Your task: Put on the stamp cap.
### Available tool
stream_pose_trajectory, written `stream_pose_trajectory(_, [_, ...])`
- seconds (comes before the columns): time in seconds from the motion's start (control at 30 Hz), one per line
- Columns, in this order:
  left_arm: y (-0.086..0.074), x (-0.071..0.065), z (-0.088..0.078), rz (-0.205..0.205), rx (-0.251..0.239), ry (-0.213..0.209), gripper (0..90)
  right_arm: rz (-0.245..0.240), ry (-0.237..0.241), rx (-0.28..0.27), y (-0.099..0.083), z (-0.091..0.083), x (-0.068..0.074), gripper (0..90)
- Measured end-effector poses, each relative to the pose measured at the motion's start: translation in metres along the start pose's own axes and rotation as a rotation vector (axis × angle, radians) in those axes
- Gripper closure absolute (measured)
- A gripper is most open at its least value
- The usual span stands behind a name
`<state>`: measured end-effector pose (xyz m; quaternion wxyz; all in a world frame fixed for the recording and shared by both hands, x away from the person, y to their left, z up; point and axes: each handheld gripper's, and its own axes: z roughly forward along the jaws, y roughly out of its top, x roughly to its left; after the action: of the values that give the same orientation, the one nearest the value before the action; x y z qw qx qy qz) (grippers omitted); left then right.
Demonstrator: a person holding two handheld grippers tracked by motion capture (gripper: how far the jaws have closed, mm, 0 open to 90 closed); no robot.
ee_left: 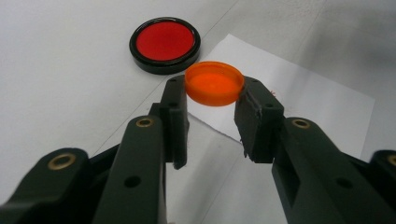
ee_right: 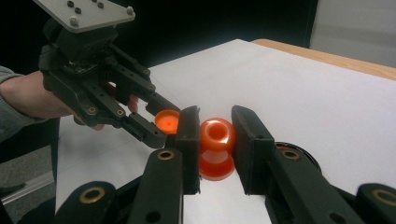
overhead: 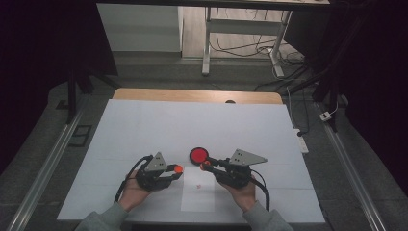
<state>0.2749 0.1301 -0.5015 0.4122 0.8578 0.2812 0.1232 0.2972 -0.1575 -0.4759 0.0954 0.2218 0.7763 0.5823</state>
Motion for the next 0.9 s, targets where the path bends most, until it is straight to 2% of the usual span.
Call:
stream_pose_trajectory(0.33, [0.009,-0.003,0.008,0.001,-0.002,-0.019,64.9,0.004,0.002,-0.004,0.000,-0.001,0.000,72.2])
stream_pose_trajectory(0.53, [0.016,-0.007,0.018,0.018,0.016,-0.031,64.9,0.014,0.003,-0.016,0.001,-0.003,-0.001,72.1])
stream_pose_trajectory(0.9, [0.032,-0.017,0.035,0.036,-0.002,-0.067,64.9,0.012,0.006,-0.017,0.002,-0.003,-0.001,72.2])
